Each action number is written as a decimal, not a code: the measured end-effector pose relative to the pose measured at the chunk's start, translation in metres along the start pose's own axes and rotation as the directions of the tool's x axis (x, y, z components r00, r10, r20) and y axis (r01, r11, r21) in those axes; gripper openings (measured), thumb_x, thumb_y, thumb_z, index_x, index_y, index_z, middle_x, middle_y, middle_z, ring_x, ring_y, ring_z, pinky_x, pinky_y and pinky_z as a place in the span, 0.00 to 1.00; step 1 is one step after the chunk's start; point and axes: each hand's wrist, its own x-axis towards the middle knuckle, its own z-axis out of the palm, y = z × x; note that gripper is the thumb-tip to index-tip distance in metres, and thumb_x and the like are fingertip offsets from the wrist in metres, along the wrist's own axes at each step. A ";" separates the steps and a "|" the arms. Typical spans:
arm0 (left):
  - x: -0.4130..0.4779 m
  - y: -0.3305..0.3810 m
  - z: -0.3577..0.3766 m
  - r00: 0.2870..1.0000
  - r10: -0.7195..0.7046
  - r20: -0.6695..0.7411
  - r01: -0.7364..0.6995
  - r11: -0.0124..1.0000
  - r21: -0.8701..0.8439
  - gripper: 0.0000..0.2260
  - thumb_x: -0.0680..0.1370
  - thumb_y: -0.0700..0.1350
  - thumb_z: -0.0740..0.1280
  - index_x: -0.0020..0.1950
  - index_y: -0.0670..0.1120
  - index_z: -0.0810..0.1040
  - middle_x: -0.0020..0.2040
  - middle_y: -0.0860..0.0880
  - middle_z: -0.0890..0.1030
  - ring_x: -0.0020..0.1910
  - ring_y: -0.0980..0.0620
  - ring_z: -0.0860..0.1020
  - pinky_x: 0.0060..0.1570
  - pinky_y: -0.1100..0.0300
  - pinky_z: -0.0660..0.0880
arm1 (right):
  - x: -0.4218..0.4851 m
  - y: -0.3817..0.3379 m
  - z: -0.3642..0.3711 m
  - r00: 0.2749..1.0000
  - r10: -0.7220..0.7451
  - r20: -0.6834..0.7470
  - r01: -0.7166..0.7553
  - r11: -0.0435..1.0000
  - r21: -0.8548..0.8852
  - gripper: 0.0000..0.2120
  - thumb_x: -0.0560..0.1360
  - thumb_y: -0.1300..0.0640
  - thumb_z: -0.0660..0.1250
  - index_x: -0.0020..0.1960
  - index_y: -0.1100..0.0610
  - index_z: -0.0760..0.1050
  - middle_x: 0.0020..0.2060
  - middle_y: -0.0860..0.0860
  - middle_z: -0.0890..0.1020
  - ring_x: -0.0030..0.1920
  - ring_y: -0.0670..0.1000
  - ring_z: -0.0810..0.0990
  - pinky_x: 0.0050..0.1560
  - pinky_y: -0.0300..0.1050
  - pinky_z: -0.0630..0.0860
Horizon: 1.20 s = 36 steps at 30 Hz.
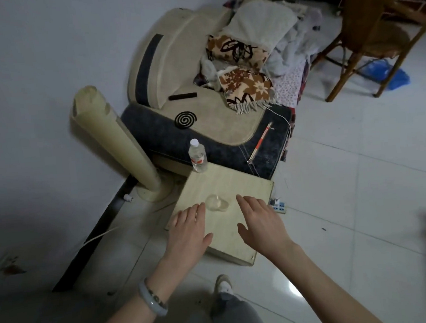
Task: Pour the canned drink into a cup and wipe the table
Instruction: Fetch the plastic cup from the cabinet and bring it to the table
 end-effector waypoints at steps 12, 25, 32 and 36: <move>0.083 -0.050 0.052 0.981 0.093 0.171 -0.087 0.995 -0.040 0.32 0.76 0.55 0.64 0.75 0.43 0.56 0.72 0.46 0.66 0.69 0.47 0.66 0.67 0.55 0.62 | 0.050 0.024 0.059 0.963 0.253 0.093 -0.267 0.945 0.190 0.30 0.75 0.56 0.64 0.74 0.59 0.58 0.69 0.55 0.68 0.66 0.57 0.68 0.63 0.49 0.70; 0.163 -0.091 0.168 0.941 0.205 0.270 -0.181 0.977 -0.110 0.34 0.76 0.57 0.64 0.75 0.44 0.54 0.72 0.46 0.67 0.69 0.49 0.66 0.68 0.57 0.61 | 0.106 0.054 0.176 0.832 0.472 0.291 -0.554 0.724 0.410 0.29 0.75 0.57 0.65 0.74 0.57 0.59 0.69 0.53 0.68 0.67 0.52 0.68 0.65 0.43 0.67; 0.195 -0.097 0.241 0.943 0.172 0.284 -0.052 0.921 -0.386 0.34 0.73 0.52 0.70 0.74 0.45 0.58 0.70 0.46 0.69 0.65 0.47 0.70 0.63 0.56 0.66 | 0.134 0.079 0.246 0.741 0.574 0.348 -0.633 0.425 0.646 0.26 0.74 0.61 0.66 0.71 0.56 0.65 0.66 0.51 0.73 0.61 0.50 0.74 0.60 0.41 0.72; 0.203 -0.091 0.272 0.942 0.159 0.297 -0.003 0.885 -0.465 0.33 0.71 0.50 0.73 0.72 0.46 0.62 0.69 0.47 0.69 0.68 0.47 0.67 0.65 0.54 0.67 | 0.145 0.084 0.277 0.710 0.584 0.393 -0.633 0.285 0.720 0.26 0.74 0.63 0.65 0.70 0.56 0.66 0.65 0.51 0.74 0.59 0.48 0.75 0.57 0.41 0.75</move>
